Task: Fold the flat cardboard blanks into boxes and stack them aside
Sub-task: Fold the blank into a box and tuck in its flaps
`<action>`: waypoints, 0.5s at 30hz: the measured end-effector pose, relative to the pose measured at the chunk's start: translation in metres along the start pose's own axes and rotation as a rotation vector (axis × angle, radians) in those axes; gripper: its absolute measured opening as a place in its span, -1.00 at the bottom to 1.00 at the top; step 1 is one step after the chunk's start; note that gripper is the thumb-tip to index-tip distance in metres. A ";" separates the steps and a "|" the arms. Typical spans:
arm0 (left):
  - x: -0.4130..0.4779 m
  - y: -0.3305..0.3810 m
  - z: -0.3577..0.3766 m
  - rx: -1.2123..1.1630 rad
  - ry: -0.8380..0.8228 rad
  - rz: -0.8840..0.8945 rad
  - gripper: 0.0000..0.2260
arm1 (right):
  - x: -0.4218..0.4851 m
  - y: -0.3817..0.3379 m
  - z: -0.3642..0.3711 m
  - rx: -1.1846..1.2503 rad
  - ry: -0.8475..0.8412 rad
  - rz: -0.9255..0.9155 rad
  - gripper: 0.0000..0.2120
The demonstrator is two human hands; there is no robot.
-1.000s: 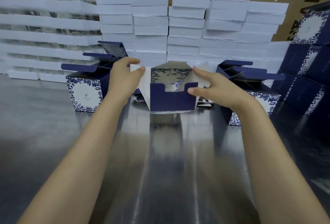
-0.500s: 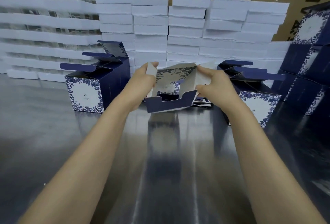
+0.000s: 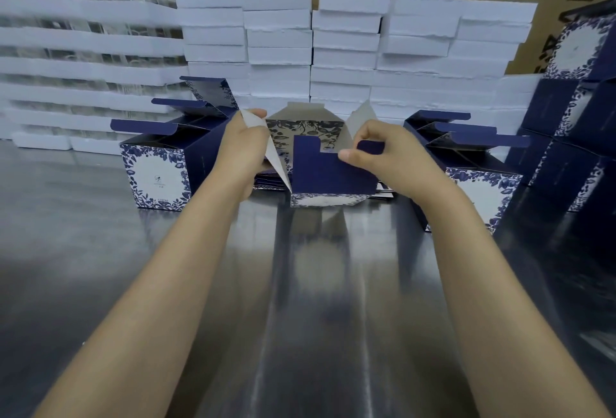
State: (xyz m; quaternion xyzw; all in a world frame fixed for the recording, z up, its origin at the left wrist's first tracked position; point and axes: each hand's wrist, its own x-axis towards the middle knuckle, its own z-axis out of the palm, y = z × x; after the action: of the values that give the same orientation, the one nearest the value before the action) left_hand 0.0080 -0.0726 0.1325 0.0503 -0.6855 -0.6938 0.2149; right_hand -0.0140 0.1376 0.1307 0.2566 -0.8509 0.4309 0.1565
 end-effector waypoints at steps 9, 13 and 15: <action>-0.006 0.001 0.010 0.195 -0.140 0.070 -0.79 | 0.005 0.003 0.017 -0.259 0.260 -0.053 -0.59; -0.009 0.001 0.014 0.299 -0.168 0.093 -0.87 | 0.005 0.004 0.016 -0.369 0.168 -0.080 -0.60; -0.011 0.001 0.014 0.354 -0.192 0.097 -0.85 | 0.004 0.003 0.015 -0.384 0.098 -0.096 -0.42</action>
State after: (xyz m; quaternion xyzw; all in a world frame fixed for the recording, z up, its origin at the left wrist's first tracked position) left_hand 0.0130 -0.0554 0.1317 -0.0124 -0.8156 -0.5530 0.1696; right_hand -0.0195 0.1264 0.1217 0.2413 -0.8955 0.2648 0.2640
